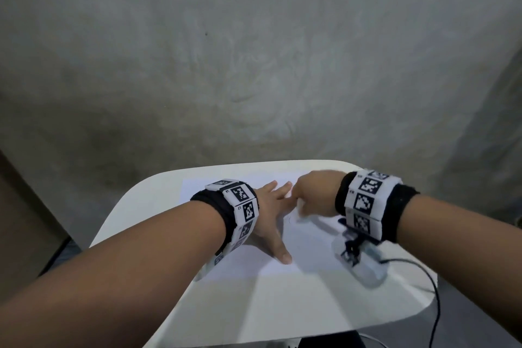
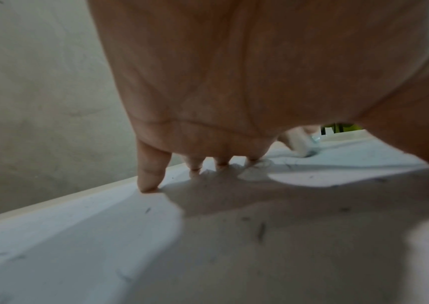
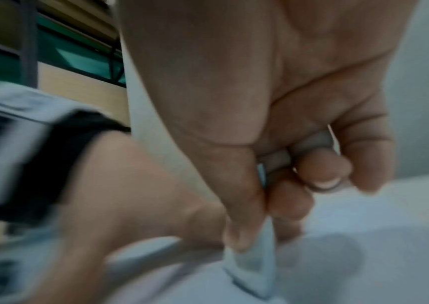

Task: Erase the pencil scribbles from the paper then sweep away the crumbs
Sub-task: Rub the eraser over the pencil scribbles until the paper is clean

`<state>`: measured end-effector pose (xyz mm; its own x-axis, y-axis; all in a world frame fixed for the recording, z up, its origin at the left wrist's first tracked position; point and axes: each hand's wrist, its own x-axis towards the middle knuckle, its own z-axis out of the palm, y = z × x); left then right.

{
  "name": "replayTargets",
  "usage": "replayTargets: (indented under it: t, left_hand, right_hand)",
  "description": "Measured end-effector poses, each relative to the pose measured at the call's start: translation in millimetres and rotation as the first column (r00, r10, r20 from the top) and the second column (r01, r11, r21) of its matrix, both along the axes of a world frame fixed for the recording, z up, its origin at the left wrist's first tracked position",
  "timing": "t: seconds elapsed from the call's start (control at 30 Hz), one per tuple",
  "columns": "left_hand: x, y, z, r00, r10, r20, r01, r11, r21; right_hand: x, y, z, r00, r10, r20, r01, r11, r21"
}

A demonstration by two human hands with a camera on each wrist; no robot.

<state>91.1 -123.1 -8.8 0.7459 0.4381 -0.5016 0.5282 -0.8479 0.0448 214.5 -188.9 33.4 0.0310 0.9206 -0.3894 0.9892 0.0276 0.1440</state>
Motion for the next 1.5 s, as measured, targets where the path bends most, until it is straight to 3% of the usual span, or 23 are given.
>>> replayTargets:
  t: [0.07, 0.13, 0.23, 0.37, 0.47, 0.53, 0.63, 0.7, 0.77, 0.9, 1.0, 1.07, 1.2, 1.3, 1.5]
  left_hand:
    - [0, 3, -3, 1.000, -0.025, -0.015, 0.025, 1.000, 0.014]
    - [1, 3, -4, 1.000, 0.002, -0.006, -0.002, 1.000, 0.004]
    - [2, 4, -7, 0.995, 0.097, 0.015, -0.096, 0.995, -0.016]
    - [1, 0, 2, 1.000, -0.016, -0.023, 0.015, 1.000, -0.003]
    - [0, -7, 6, 1.000, 0.025, 0.001, -0.025, 1.000, 0.006]
    - [1, -6, 5, 1.000, 0.013, 0.016, -0.013, 1.000, 0.001]
    - [2, -1, 2, 0.999, -0.024, -0.030, 0.025, 1.000, 0.010]
    - [0, -3, 3, 1.000, 0.006, -0.016, -0.006, 1.000, 0.003]
    - [-1, -5, 4, 0.999, 0.041, 0.016, -0.041, 0.999, -0.002]
    - [2, -1, 1, 0.999, -0.014, -0.030, 0.014, 1.000, 0.005]
    - [-1, -4, 1, 0.998, 0.061, 0.016, -0.060, 0.998, -0.016]
    - [0, -3, 1, 0.998, 0.065, 0.023, -0.064, 0.997, -0.030]
    - [1, -1, -1, 1.000, -0.013, -0.015, 0.013, 1.000, 0.004]
    - [-2, -1, -3, 0.997, 0.056, 0.046, -0.055, 0.998, -0.025]
    - [0, 5, -5, 0.999, -0.033, -0.034, 0.033, 0.999, 0.029]
  right_hand:
    - [10, 5, 5, 0.991, -0.083, 0.104, 0.078, 0.996, 0.052]
    - [-7, -1, 3, 0.989, -0.019, 0.144, 0.018, 1.000, 0.012]
    - [-32, -17, -4, 0.991, 0.130, 0.013, -0.129, 0.990, -0.062]
    - [-2, -5, 3, 0.996, -0.011, 0.091, 0.008, 0.999, 0.034]
    - [-22, -15, -4, 0.996, 0.085, 0.031, -0.085, 0.996, -0.010]
    - [-19, -15, -7, 0.998, 0.067, -0.016, -0.068, 0.997, -0.027]
    - [-3, -4, 0, 0.996, -0.069, 0.058, 0.067, 0.997, 0.040]
    - [-17, -8, 0, 0.996, 0.019, 0.089, -0.019, 1.000, 0.004]
    - [-28, -16, -1, 0.996, 0.090, 0.018, -0.089, 0.995, -0.046]
    - [-12, -7, 4, 0.998, -0.042, 0.056, 0.041, 0.999, 0.009]
    - [-33, -15, 0, 0.997, 0.070, 0.044, -0.069, 0.997, -0.021]
    - [-29, -13, 0, 0.997, 0.068, 0.025, -0.067, 0.997, -0.023]
    - [-12, -4, 3, 0.980, -0.012, 0.200, 0.010, 1.000, 0.009]
    - [-33, -14, -2, 0.991, 0.103, 0.083, -0.098, 0.993, -0.062]
    - [20, 17, 0, 0.950, -0.163, 0.267, 0.163, 0.986, 0.023]
